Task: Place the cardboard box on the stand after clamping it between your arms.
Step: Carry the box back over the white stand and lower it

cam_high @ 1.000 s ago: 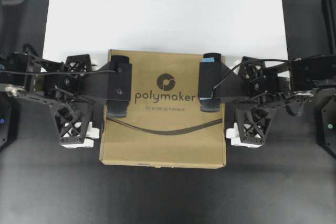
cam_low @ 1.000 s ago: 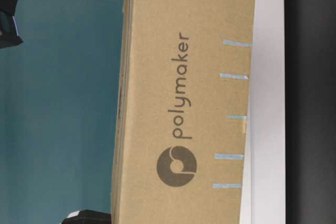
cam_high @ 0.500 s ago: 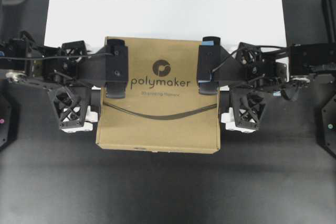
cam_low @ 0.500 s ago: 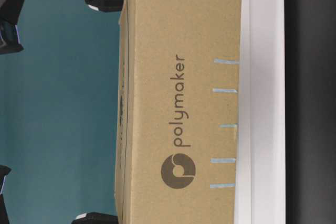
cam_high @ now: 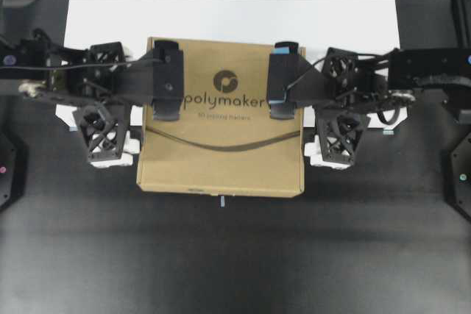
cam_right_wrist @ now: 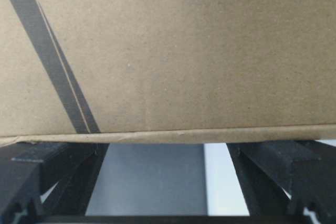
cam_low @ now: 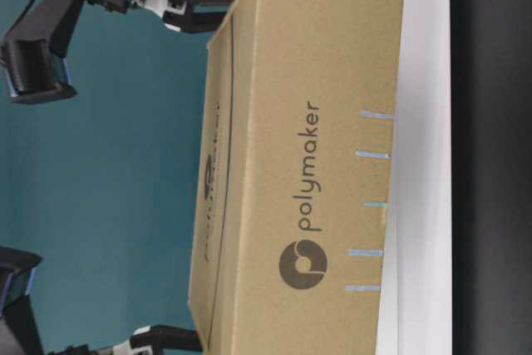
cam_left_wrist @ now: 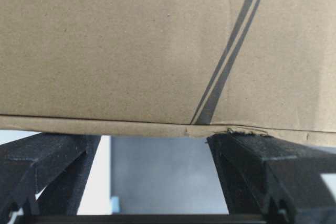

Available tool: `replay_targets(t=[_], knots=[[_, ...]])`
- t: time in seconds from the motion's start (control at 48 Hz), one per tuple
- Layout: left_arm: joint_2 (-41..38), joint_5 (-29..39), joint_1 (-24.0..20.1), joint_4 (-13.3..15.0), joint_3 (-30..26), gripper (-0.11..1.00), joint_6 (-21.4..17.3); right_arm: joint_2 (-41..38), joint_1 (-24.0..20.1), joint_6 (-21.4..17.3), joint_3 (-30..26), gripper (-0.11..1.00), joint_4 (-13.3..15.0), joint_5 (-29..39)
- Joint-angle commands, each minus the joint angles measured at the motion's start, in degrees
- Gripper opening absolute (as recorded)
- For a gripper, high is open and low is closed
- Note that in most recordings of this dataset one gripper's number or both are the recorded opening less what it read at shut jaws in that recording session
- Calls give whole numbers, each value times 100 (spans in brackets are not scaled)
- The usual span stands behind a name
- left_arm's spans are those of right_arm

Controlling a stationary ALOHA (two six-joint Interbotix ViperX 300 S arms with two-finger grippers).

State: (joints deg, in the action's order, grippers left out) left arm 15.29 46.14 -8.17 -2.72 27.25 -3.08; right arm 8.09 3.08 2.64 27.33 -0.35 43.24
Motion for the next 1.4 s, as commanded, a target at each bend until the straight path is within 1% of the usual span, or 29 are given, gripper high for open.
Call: replay_targets(t=[0.0,0.208,0.417,0.688,0.917,1.146,1.376], knots=[[-26,-606,-290,9,-229,77,88,-132,-62,26,-422,81,-62,-712],[-123,-694,-633,9,-105,77,35,-158,114,167,-413,81,-79,-861],[-193,-879,-826,9,9,77,26,-272,325,369,-378,81,-79,-1063],[-325,-1310,-1099,9,176,77,26,-510,721,800,-378,81,-97,-1266],[-334,-1512,-1441,9,272,77,-413,-694,1028,1151,-369,81,-176,-1292],[-457,-1591,-1529,9,255,77,-466,-870,1283,1345,-360,81,-167,-1380],[-527,-1600,-1705,9,483,77,-475,-984,1564,1503,-422,81,-167,-1415]])
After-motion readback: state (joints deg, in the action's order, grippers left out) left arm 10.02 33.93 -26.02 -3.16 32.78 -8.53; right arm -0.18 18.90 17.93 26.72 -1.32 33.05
